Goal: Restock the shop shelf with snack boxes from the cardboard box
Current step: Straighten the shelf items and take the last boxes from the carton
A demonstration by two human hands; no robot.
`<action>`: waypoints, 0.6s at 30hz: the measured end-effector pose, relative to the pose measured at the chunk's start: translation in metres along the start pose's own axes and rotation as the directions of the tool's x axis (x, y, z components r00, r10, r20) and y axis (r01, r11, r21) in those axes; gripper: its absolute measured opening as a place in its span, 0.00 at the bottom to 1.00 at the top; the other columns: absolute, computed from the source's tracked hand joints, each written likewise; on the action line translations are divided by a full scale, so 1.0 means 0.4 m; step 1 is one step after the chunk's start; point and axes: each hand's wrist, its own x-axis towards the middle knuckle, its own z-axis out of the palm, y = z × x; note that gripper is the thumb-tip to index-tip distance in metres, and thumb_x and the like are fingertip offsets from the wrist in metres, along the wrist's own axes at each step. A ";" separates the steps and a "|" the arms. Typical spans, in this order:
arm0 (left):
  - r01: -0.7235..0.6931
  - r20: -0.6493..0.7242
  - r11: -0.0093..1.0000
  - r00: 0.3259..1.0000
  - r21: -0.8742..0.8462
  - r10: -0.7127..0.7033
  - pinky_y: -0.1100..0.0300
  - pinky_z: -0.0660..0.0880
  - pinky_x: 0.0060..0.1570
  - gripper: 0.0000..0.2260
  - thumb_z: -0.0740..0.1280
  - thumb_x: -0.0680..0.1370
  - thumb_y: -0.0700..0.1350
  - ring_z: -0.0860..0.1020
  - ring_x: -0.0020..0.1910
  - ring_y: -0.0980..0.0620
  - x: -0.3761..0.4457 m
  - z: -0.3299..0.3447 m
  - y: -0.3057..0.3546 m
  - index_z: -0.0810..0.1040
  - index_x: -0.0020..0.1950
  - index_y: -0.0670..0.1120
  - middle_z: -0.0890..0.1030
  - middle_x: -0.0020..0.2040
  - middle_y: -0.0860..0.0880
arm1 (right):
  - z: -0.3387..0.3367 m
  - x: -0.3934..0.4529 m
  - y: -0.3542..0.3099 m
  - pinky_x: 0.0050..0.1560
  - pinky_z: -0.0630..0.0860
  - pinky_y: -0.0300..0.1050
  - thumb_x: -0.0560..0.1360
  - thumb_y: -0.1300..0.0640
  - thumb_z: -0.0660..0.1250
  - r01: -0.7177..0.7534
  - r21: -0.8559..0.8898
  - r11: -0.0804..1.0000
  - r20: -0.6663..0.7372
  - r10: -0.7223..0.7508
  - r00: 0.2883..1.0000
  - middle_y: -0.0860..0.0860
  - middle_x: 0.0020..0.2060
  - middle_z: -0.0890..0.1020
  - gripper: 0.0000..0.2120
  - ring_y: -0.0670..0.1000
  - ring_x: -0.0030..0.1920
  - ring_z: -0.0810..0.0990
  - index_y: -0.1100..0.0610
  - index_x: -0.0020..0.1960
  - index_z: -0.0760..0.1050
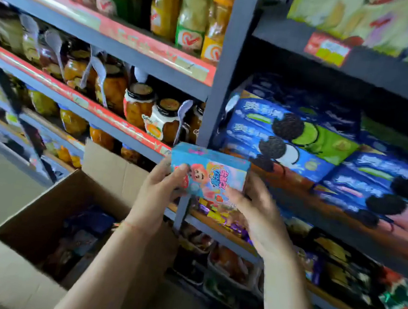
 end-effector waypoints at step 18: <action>-0.045 0.349 0.963 0.927 -0.265 0.139 0.38 0.75 0.62 0.20 0.68 0.76 0.46 0.76 0.66 0.37 -0.116 0.426 0.143 0.77 0.68 0.44 0.77 0.67 0.38 | -0.301 -0.182 -0.284 0.55 0.81 0.51 0.73 0.63 0.69 0.372 0.112 0.922 -0.169 -0.351 0.921 0.54 0.59 0.81 0.26 0.54 0.61 0.81 0.49 0.69 0.72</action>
